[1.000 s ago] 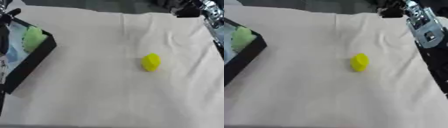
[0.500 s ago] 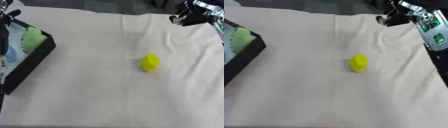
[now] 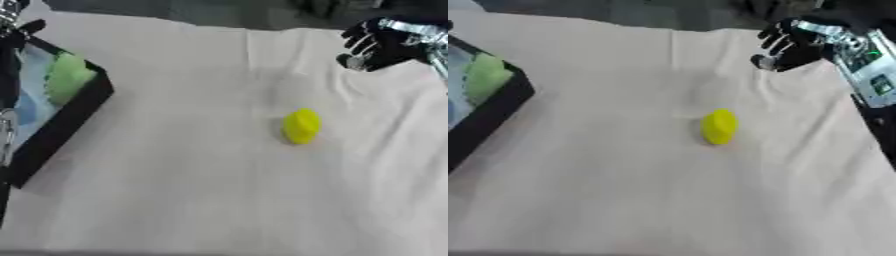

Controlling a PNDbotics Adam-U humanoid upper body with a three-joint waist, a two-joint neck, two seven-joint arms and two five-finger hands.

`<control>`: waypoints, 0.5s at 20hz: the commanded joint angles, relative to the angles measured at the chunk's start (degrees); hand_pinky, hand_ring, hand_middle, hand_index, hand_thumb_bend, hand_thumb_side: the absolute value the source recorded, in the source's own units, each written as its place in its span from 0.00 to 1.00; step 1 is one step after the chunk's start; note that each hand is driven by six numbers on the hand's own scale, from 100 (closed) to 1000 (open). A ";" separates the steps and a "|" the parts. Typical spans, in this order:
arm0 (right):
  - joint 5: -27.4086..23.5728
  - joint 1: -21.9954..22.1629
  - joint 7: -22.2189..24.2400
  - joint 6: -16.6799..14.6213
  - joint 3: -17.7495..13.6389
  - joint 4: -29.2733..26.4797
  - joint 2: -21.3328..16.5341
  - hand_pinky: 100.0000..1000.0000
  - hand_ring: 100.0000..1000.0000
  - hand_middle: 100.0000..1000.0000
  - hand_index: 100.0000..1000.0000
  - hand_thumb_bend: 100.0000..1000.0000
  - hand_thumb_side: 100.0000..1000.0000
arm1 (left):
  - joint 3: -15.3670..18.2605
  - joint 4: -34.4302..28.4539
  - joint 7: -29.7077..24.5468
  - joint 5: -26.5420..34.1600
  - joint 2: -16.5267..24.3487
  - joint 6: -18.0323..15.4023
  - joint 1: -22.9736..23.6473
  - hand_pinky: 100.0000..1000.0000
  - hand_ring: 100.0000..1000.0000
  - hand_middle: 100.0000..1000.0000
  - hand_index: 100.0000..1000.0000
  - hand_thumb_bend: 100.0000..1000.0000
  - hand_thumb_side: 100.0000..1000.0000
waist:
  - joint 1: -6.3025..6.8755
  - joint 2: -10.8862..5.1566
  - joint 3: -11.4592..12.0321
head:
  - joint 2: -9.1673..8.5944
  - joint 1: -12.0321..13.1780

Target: Pick up the objects with one hand, pass them to the other hand, and then place them into the box on the other side of the table.

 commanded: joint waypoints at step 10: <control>-2.83 -0.27 4.09 -3.08 3.00 0.26 -3.16 0.81 0.74 0.70 0.81 0.13 0.14 | 0.61 -0.34 0.22 -0.05 1.93 0.41 -0.37 0.88 1.00 1.00 0.85 0.00 0.69 | -1.01 -2.22 -0.15 | 1.05 -0.53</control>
